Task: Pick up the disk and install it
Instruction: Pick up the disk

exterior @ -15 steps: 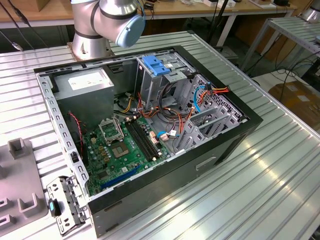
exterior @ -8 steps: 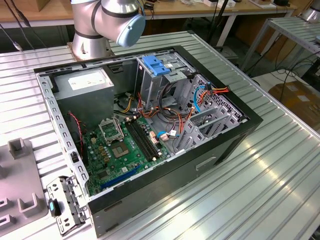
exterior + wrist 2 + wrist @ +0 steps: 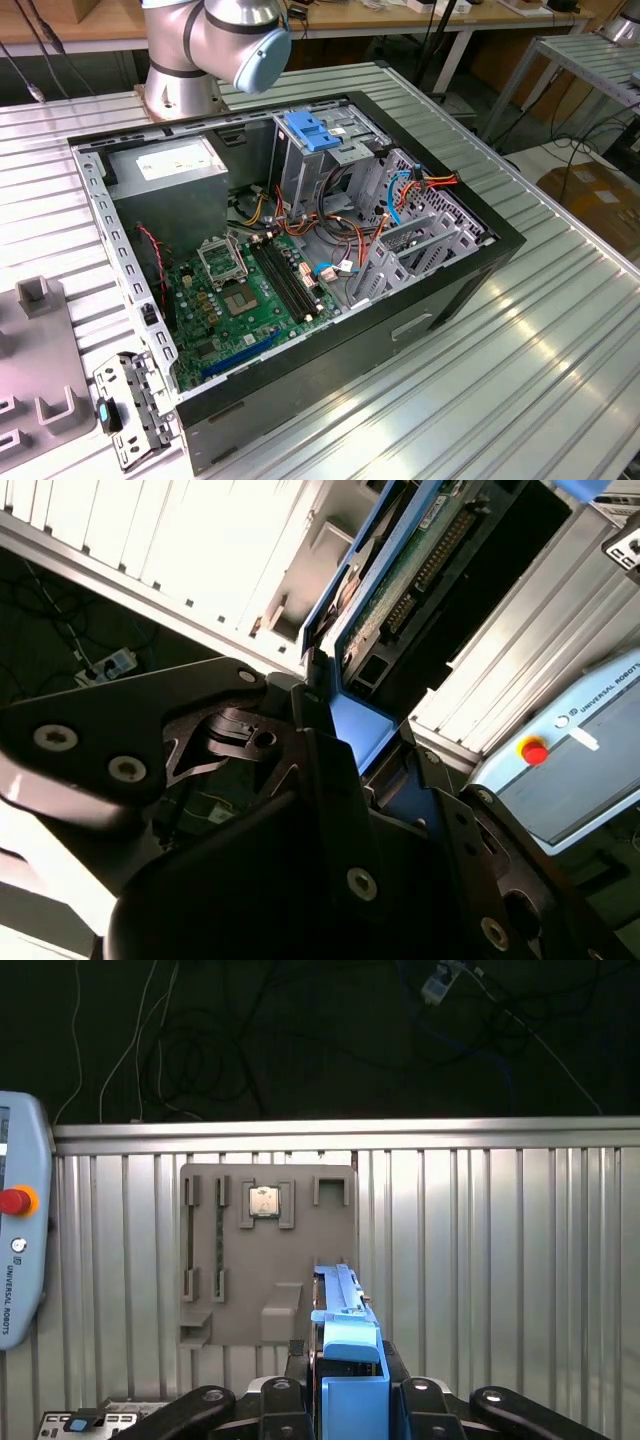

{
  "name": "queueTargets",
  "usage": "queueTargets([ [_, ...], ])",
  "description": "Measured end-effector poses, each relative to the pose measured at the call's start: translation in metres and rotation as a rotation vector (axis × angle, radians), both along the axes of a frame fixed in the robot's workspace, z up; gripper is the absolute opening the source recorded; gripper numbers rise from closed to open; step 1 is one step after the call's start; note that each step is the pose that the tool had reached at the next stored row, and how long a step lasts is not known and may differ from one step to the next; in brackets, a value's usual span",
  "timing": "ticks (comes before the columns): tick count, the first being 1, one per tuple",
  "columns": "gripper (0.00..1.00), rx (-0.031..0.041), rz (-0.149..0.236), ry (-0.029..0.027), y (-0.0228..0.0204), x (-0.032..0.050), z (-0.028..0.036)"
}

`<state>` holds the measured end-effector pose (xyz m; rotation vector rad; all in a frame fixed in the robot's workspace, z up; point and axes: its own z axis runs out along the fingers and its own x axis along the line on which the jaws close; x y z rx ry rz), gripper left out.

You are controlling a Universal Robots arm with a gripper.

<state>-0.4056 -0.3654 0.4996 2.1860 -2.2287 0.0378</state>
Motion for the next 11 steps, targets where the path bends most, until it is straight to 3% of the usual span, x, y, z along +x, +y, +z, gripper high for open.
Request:
queueTargets([
  [11, 0.37, 0.0000, 0.000, 0.0000, 0.0000, 0.0175, 0.0000],
])
